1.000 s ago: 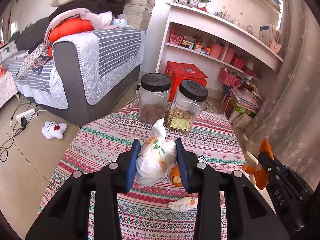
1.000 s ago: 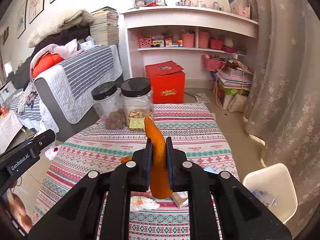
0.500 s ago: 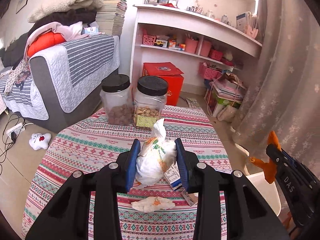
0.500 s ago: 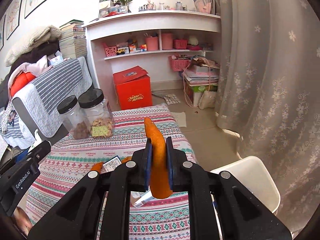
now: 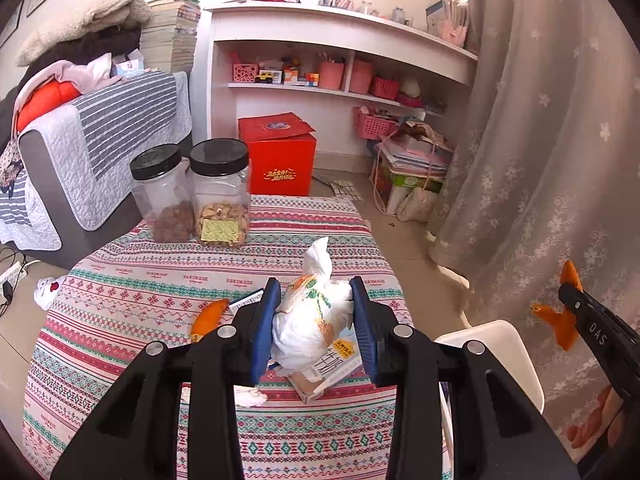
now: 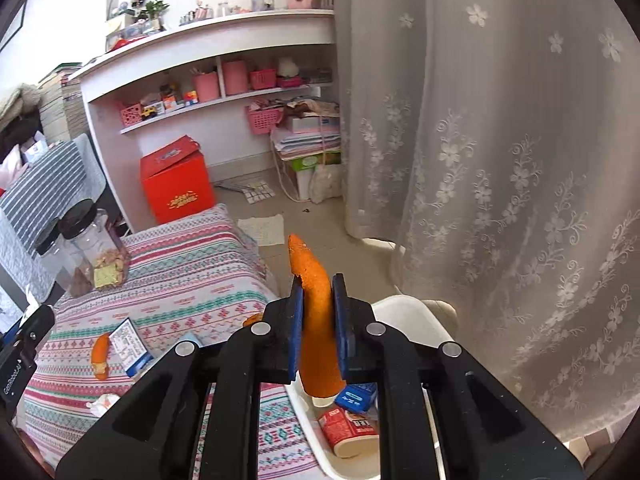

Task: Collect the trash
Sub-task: 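Carry the orange peel over the white bin and open the right gripper, then carry the white wrapper over the bin and open the left gripper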

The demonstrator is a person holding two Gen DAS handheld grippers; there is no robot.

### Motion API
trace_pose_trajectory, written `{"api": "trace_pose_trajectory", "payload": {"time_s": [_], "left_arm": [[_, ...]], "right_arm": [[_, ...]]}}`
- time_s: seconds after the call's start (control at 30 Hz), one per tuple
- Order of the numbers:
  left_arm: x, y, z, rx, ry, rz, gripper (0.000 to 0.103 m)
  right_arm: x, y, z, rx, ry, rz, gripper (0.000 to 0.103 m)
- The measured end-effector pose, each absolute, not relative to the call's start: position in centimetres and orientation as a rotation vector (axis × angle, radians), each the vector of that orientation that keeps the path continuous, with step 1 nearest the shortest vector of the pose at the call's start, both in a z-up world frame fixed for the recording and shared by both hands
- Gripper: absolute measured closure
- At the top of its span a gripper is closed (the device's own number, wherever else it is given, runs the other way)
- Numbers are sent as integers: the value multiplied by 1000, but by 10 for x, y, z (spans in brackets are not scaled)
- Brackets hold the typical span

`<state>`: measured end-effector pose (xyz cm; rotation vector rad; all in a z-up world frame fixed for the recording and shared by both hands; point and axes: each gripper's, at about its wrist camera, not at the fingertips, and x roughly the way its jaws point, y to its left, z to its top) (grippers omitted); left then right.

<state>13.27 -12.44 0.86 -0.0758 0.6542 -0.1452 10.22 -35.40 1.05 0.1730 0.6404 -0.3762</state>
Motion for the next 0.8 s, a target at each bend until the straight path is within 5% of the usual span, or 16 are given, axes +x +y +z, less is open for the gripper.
{"api": "trace_pose_trajectory", "payload": {"time_s": [0.1, 0.17, 0.37, 0.53, 0.8], "left_arm": [[133, -145, 5, -65, 667, -171, 67], [133, -159, 3, -64, 677, -190, 67], [132, -207, -2, -67, 703, -279, 67], [128, -251, -5, -54, 725, -359, 67], [124, -314, -3, -46, 751, -468, 64]], "right_arm": [[98, -378, 5, 193, 675, -414, 81], [93, -390, 3, 210, 674, -431, 55], [68, -432, 14, 267, 597, -532, 20], [47, -462, 26, 302, 519, -628, 7], [29, -499, 32, 416, 479, -699, 7]]}}
